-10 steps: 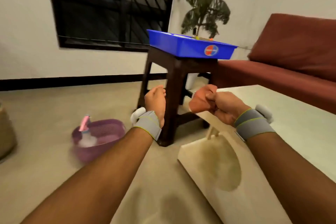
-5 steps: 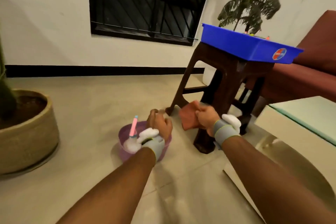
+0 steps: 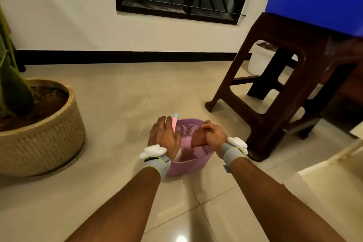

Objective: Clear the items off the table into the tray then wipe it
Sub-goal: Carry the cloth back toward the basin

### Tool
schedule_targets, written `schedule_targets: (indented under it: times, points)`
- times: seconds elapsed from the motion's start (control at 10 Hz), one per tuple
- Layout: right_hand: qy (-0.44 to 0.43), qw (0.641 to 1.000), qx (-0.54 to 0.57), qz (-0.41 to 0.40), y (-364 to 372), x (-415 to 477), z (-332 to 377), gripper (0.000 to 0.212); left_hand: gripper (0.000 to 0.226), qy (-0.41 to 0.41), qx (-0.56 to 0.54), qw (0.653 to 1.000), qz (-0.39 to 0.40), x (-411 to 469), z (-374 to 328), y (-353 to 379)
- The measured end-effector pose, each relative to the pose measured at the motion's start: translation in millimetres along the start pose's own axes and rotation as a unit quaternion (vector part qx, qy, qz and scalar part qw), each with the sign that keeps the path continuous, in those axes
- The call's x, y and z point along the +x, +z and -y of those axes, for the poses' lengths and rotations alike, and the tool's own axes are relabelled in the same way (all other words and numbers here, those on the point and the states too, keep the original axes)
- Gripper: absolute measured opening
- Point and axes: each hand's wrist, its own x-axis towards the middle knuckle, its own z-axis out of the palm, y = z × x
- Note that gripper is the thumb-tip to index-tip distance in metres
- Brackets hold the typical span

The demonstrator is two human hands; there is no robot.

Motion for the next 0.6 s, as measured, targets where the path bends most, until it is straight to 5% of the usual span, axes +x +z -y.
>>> schedule_targets:
  times: [0.2, 0.3, 0.4, 0.6]
  points:
    - [0.042, 0.996, -0.035, 0.075, 42, 55, -31, 0.032, 0.062, 0.008, 0.003, 1.0, 0.001, 10, -6, 29]
    - [0.061, 0.956, -0.223, 0.18, 56, 68, -40, 0.047, 0.064, 0.022, 0.052, 0.998, 0.002, 7, -8, 34]
    - [0.071, 0.938, -0.292, 0.173, 49, 57, -36, 0.057, 0.062, 0.028, 0.09, 0.996, 0.005, 2, -15, 26]
    - [-0.034, 0.947, -0.31, 0.078, -61, -14, 35, 0.04, 0.064, 0.027, 0.134, 0.982, 0.128, -21, -86, -72]
